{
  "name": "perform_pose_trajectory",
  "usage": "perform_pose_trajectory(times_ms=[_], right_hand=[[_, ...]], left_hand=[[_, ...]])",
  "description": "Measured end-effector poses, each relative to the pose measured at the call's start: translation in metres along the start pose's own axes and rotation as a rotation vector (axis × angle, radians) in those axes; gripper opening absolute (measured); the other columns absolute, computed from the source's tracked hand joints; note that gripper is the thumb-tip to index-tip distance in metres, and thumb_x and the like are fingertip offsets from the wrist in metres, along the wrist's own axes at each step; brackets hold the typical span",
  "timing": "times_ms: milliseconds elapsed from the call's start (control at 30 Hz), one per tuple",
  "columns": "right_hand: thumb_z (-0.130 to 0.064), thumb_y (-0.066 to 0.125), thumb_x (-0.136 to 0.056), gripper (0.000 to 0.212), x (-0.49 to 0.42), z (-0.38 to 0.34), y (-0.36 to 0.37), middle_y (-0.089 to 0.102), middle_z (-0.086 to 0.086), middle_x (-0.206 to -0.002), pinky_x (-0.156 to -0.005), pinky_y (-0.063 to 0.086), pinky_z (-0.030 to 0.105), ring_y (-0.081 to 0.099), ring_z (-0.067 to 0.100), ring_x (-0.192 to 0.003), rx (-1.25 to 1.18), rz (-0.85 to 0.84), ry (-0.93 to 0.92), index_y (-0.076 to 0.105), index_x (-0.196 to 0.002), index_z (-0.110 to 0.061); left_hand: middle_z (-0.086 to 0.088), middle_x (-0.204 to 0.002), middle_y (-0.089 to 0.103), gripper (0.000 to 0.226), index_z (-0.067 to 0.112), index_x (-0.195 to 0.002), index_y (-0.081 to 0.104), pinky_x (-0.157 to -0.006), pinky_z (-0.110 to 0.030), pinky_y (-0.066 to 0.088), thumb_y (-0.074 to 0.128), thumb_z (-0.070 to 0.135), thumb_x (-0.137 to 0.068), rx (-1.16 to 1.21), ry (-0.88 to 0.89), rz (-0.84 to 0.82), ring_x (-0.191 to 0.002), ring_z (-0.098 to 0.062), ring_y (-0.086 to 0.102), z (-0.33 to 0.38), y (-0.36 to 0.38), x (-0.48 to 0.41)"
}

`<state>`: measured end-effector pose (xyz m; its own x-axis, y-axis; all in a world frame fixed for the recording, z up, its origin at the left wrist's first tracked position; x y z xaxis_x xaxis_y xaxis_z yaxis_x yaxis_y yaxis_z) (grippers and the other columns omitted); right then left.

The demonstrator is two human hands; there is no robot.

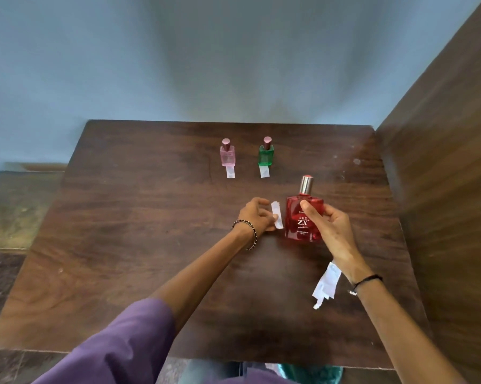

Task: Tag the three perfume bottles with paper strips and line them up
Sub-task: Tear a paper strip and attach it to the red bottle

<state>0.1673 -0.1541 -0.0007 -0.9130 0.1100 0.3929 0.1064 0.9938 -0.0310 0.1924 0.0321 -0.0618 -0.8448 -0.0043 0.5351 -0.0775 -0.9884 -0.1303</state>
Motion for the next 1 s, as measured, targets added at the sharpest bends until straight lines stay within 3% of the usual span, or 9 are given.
perform_pose_trajectory(times_ms=[200,300,467,567,667,733,800,867,1000], right_hand=[[-0.026,0.075,-0.089,0.014,-0.041,-0.012,-0.022,0.080,-0.010,-0.081,-0.066,0.056,0.015,0.074,0.003,-0.075,-0.015,0.072,-0.051,0.075,-0.101,-0.018],[-0.027,0.075,-0.089,0.025,-0.060,-0.018,-0.034,0.080,-0.013,-0.085,-0.067,0.055,0.014,0.074,0.001,-0.079,-0.010,0.113,-0.083,0.072,-0.111,-0.017],[-0.025,0.073,-0.091,0.025,-0.091,-0.039,-0.045,0.079,-0.015,-0.085,-0.069,0.054,0.012,0.074,-0.001,-0.081,0.035,0.132,-0.151,0.069,-0.113,-0.014],[-0.029,0.072,-0.091,0.018,-0.111,-0.051,-0.045,0.078,-0.016,-0.084,-0.065,0.052,0.011,0.072,-0.004,-0.080,0.088,0.109,-0.184,0.068,-0.107,-0.022],[-0.042,0.071,-0.087,0.035,-0.127,-0.060,-0.040,0.075,-0.008,-0.098,-0.062,0.051,0.011,0.072,-0.001,-0.084,0.167,0.073,-0.217,0.066,-0.114,-0.022],[-0.045,0.071,-0.086,0.042,-0.137,-0.062,-0.036,0.074,-0.003,-0.105,-0.063,0.052,0.013,0.072,0.005,-0.091,0.204,0.035,-0.216,0.064,-0.120,-0.022],[-0.044,0.069,-0.088,0.034,-0.145,-0.064,-0.030,0.074,-0.004,-0.108,-0.065,0.054,0.015,0.071,0.006,-0.095,0.234,-0.014,-0.216,0.063,-0.117,-0.029],[-0.044,0.068,-0.088,0.029,-0.152,-0.066,-0.025,0.073,-0.006,-0.113,-0.069,0.055,0.019,0.070,0.006,-0.100,0.258,-0.062,-0.234,0.062,-0.115,-0.036],[-0.046,0.069,-0.088,0.042,-0.166,-0.064,-0.018,0.069,-0.005,-0.127,-0.093,0.056,0.036,0.065,0.011,-0.118,0.308,-0.142,-0.239,0.060,-0.128,-0.035]], left_hand=[[0.000,-0.066,0.065,0.007,0.009,-0.088,0.068,-0.055,-0.016,0.057,0.072,0.007,-0.084,-0.103,0.010,-0.030,-0.052,-0.002,0.061,0.016,0.026,-0.029],[0.002,-0.064,0.064,0.016,0.019,-0.074,0.066,-0.052,-0.016,0.056,0.073,0.009,-0.085,-0.069,0.004,-0.043,-0.046,0.000,0.059,0.024,0.037,-0.043],[-0.007,-0.067,0.066,0.009,0.008,-0.092,0.066,-0.045,-0.018,0.055,0.072,0.007,-0.086,0.066,-0.034,0.000,-0.037,-0.003,0.061,0.035,0.047,-0.066],[-0.014,-0.070,0.066,0.017,0.007,-0.086,0.056,-0.040,-0.019,0.052,0.073,0.005,-0.084,0.122,-0.091,0.036,-0.035,-0.005,0.060,0.037,0.052,-0.081],[-0.012,-0.064,0.064,0.028,0.013,-0.078,0.047,-0.037,-0.020,0.050,0.074,0.006,-0.084,0.172,-0.113,0.076,-0.034,-0.008,0.060,0.040,0.056,-0.093],[-0.010,-0.061,0.064,0.025,0.012,-0.076,0.049,-0.040,-0.021,0.052,0.072,0.006,-0.086,0.197,-0.102,0.091,-0.035,-0.007,0.060,0.043,0.060,-0.102],[-0.010,-0.065,0.065,0.015,0.008,-0.081,0.055,-0.043,-0.019,0.054,0.068,0.004,-0.088,0.221,-0.102,0.105,-0.039,-0.006,0.062,0.044,0.063,-0.107],[-0.012,-0.072,0.067,0.003,0.002,-0.092,0.062,-0.048,-0.017,0.055,0.062,-0.001,-0.090,0.244,-0.097,0.103,-0.050,-0.009,0.065,0.045,0.066,-0.112],[-0.017,-0.085,0.066,0.017,-0.008,-0.105,0.063,-0.051,-0.015,0.055,0.054,-0.010,-0.090,0.261,-0.083,0.092,-0.058,-0.012,0.064,0.047,0.067,-0.119]])
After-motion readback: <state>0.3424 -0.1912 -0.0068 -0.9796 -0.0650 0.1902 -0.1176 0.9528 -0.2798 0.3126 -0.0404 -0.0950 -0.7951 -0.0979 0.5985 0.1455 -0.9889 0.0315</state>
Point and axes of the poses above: each hand's wrist, its own x-axis away from the middle knuckle, its own y-axis out of the palm, z = x × y, the point moved 10 cm from there along -x, towards the middle knuckle
